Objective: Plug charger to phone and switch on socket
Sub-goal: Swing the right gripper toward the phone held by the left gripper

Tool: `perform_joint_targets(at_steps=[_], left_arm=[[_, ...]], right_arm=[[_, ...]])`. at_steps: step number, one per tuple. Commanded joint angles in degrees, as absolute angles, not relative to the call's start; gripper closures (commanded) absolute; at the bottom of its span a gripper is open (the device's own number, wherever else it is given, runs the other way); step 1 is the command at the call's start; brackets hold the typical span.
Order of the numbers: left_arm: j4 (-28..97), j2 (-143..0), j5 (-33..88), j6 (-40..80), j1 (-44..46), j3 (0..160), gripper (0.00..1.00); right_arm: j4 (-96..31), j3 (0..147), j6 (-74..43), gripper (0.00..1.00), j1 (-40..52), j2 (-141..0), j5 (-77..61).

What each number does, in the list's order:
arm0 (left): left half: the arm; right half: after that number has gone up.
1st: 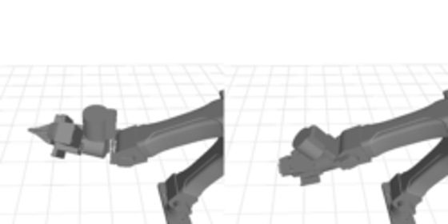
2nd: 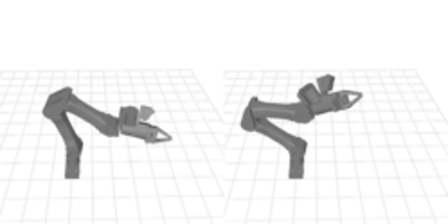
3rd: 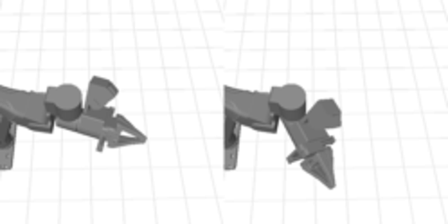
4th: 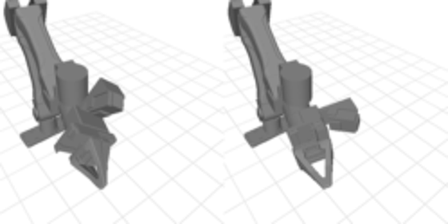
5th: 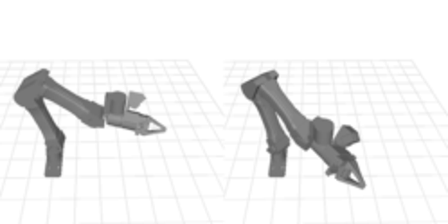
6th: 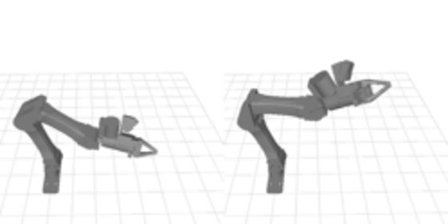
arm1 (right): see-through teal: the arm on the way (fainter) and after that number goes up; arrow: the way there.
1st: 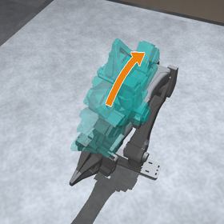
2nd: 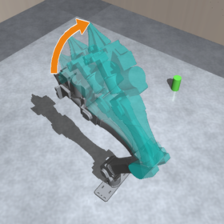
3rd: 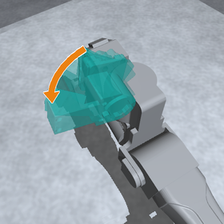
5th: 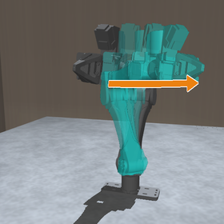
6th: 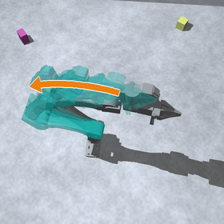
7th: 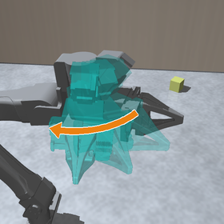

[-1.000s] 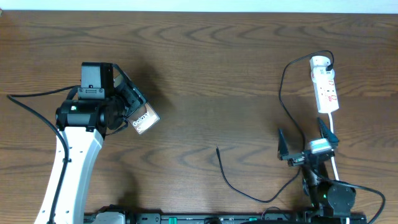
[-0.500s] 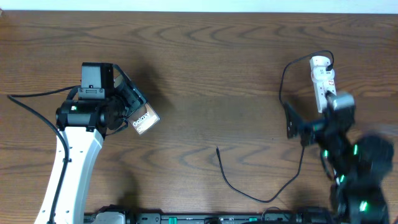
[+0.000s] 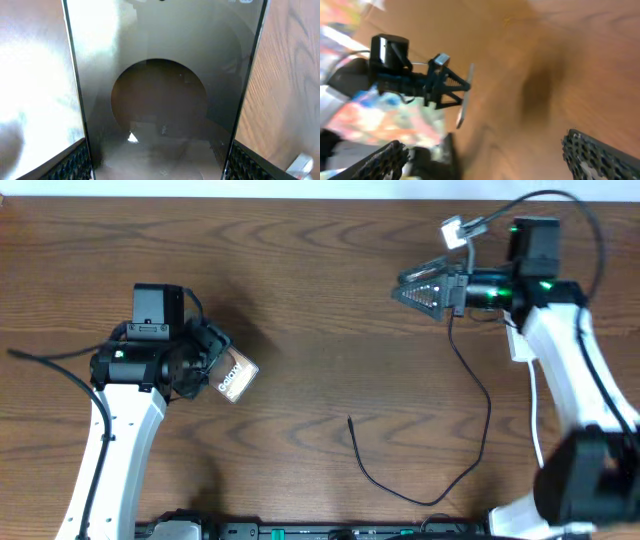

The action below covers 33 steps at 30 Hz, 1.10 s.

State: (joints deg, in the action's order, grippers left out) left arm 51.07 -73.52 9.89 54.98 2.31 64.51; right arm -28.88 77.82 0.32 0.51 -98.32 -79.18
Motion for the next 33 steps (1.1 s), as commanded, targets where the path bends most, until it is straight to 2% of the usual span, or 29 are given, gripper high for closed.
perform_joint_targets(at_steps=[1, 4, 16, 24, 33], left_arm=[[51.4, -73.0, 8.4, 71.1, 2.3, 64.3, 0.93], [52.3, -73.0, 8.5, 77.6, 2.3, 64.3, 0.92], [54.0, -73.0, 8.5, 96.7, 2.5, 64.3, 0.93], [55.5, -75.2, 8.3, 97.8, 2.7, 64.3, 0.93], [56.5, -80.0, 10.2, 97.6, 4.0, 64.3, 0.93]], right_arm=[[-28.5, 78.7, -5.2, 0.01, 2.9, -104.9, -89.3], [-28.5, 78.7, -9.6, 0.01, 4.9, -109.8, -89.1], [-21.0, 78.7, -10.6, 0.01, 17.8, -117.3, -85.3], [-7.1, 78.7, -25.2, 0.01, 25.1, -117.3, -79.4], [-3.0, 78.7, -28.7, 0.01, 28.4, -117.3, -77.7]])
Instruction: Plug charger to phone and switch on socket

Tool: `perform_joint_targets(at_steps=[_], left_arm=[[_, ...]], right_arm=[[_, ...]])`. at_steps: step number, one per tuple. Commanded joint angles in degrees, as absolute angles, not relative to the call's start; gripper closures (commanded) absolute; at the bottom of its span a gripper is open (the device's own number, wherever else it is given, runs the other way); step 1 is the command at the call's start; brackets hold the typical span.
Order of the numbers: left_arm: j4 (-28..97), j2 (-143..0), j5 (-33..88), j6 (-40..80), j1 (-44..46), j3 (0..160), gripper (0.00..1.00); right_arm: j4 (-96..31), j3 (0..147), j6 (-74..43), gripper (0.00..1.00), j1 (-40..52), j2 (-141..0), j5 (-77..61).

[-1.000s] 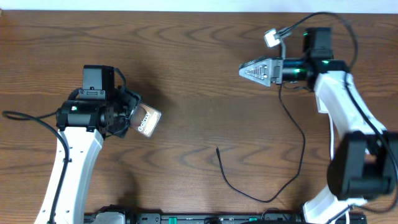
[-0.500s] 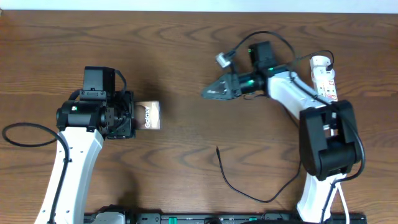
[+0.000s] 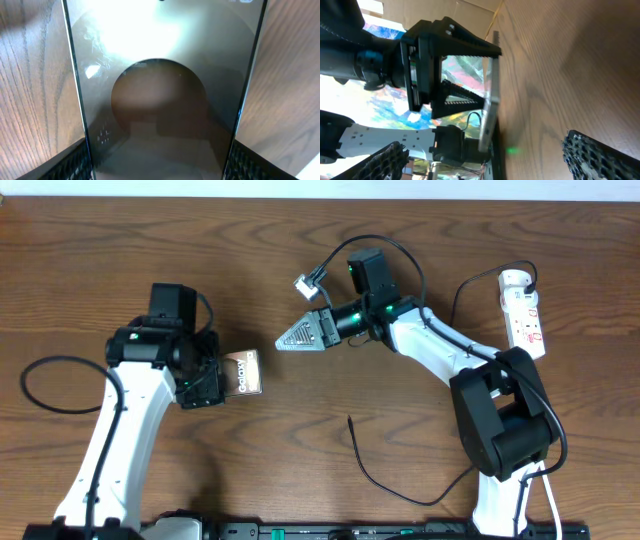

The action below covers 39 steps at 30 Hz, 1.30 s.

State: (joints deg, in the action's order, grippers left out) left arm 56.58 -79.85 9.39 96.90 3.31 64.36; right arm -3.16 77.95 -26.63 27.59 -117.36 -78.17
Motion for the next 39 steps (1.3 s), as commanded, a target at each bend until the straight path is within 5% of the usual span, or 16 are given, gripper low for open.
perform_joint_targets(at_steps=[1, 39], left_arm=[[56.5, -80.2, 10.3, 97.6, 4.0, 64.3, 0.93], [54.6, -80.4, 17.8, 98.3, 4.0, 64.3, 0.93]], right_arm=[[-3.0, 78.7, -28.7, 0.01, 28.4, -117.3, -77.7], [-0.8, 78.6, -36.0, 0.03, 37.8, -117.3, -67.0]])
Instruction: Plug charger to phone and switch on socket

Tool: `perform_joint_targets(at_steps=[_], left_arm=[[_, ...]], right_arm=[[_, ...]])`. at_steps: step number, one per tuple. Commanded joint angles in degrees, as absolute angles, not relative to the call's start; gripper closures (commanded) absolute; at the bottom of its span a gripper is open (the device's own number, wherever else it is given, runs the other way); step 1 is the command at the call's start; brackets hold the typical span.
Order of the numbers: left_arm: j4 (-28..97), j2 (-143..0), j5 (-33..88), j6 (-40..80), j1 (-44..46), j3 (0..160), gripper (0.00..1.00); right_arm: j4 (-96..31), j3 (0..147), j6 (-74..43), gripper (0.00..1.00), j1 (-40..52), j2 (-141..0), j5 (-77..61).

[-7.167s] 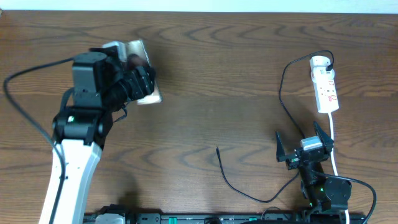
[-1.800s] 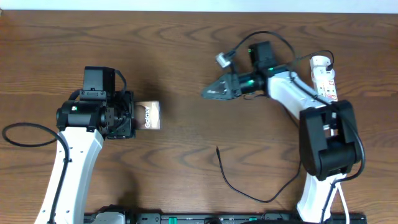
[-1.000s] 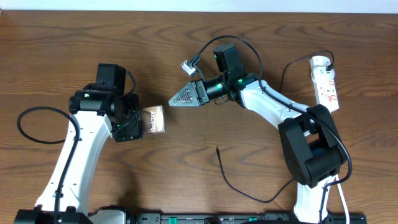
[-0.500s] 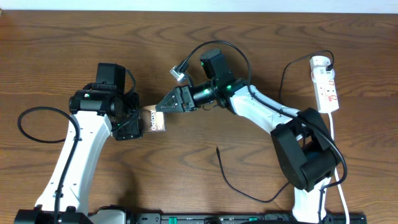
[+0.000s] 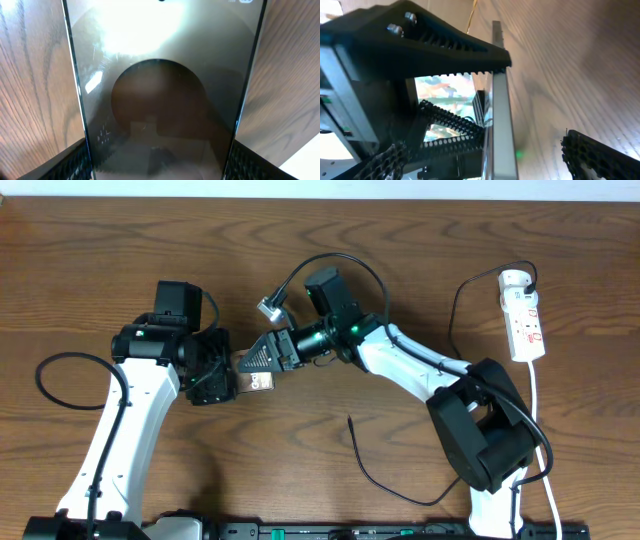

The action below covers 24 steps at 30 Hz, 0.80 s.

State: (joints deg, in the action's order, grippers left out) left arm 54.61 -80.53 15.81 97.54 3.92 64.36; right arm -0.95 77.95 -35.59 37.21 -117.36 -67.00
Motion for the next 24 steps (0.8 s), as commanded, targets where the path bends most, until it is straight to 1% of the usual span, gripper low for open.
perform_joint_targets(at_steps=[1, 9, 18, 24], left_arm=[[54.6, -80.4, 17.8, 98.3, 4.0, 64.3, 0.92], [54.6, -80.5, 17.7, 99.7, 4.0, 64.3, 0.93], [54.6, -80.5, 19.1, 104.8, 4.0, 64.3, 0.93], [54.6, -80.5, 19.0, 106.7, 4.0, 64.3, 0.93]], right_arm=[[-0.8, 78.6, -36.0, 0.03, 37.9, -117.3, -67.0], [-0.8, 78.6, -36.5, 0.04, 37.9, -117.3, -67.0], [-0.8, 78.6, -42.9, 0.07, 38.4, -117.3, -64.9], [0.7, 78.6, -45.0, 0.09, 38.7, -117.3, -64.6]])
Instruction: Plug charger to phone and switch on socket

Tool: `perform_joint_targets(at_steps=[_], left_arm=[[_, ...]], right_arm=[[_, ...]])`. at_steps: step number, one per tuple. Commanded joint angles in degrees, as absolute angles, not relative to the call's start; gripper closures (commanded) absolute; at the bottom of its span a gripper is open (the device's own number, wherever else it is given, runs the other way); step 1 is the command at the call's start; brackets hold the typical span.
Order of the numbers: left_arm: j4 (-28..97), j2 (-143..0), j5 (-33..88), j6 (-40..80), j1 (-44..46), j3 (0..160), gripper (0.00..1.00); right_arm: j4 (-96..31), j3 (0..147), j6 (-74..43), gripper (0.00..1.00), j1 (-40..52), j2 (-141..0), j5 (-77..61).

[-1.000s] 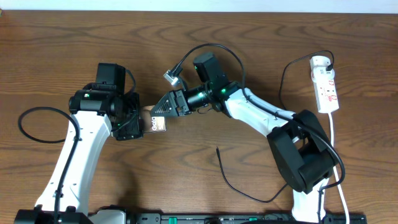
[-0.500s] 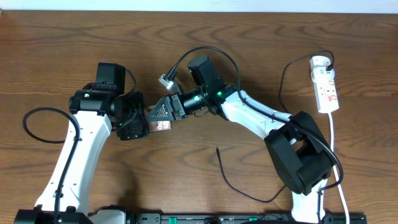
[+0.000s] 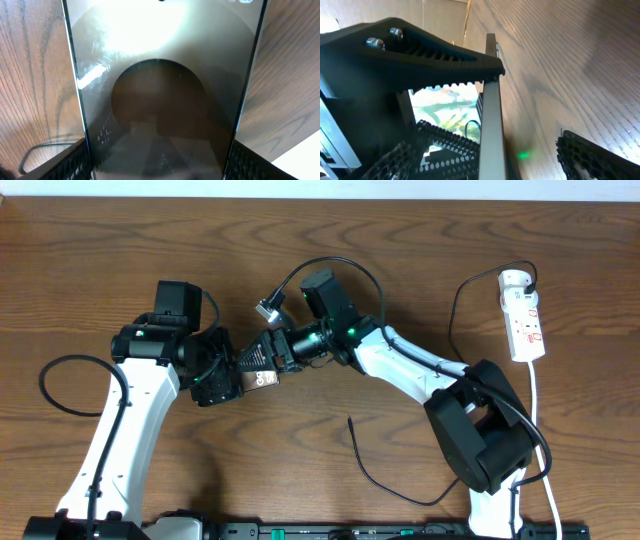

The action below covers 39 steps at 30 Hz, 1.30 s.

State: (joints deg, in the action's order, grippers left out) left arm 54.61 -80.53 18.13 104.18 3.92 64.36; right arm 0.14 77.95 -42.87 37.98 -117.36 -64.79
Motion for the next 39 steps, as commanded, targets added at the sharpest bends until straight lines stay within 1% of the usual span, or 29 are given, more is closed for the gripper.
perform_joint_targets(at_steps=[1, 7, 14, 21, 28, 32, 38, 39], left_arm=[[54.6, -80.5, 19.0, 106.9, 4.0, 64.3, 0.93], [54.6, -80.5, 18.5, 107.5, 4.0, 64.3, 0.93], [54.5, -80.5, 18.4, 111.7, 4.0, 64.3, 0.92], [54.1, -80.5, 17.7, 111.6, 4.0, 64.3, 0.93], [54.1, -80.5, 17.3, 110.7, 4.0, 64.3, 0.93], [54.1, -80.5, 17.3, 110.6, 4.0, 64.3, 0.93], [54.1, -80.5, 17.3, 110.7, 4.0, 64.3, 0.93], [54.1, -80.5, 17.3, 110.7, 4.0, 64.3, 0.93]], right_arm=[[1.0, 78.6, -45.5, 0.09, 38.7, -117.3, -64.6], [2.9, 78.6, -45.9, 0.12, 39.1, -117.3, -64.4], [3.7, 78.7, -47.8, 0.12, 39.1, -117.3, -63.3], [3.9, 78.6, -47.7, 0.15, 39.1, -117.3, -63.4], [3.9, 78.7, -47.5, 0.27, 39.4, -117.3, -63.4], [3.9, 78.6, -47.5, 0.31, 39.8, -117.3, -63.4], [3.9, 78.6, -47.0, 0.53, 40.2, -117.3, -63.3], [3.9, 78.6, -47.1, 0.54, 40.2, -117.3, -63.3]])
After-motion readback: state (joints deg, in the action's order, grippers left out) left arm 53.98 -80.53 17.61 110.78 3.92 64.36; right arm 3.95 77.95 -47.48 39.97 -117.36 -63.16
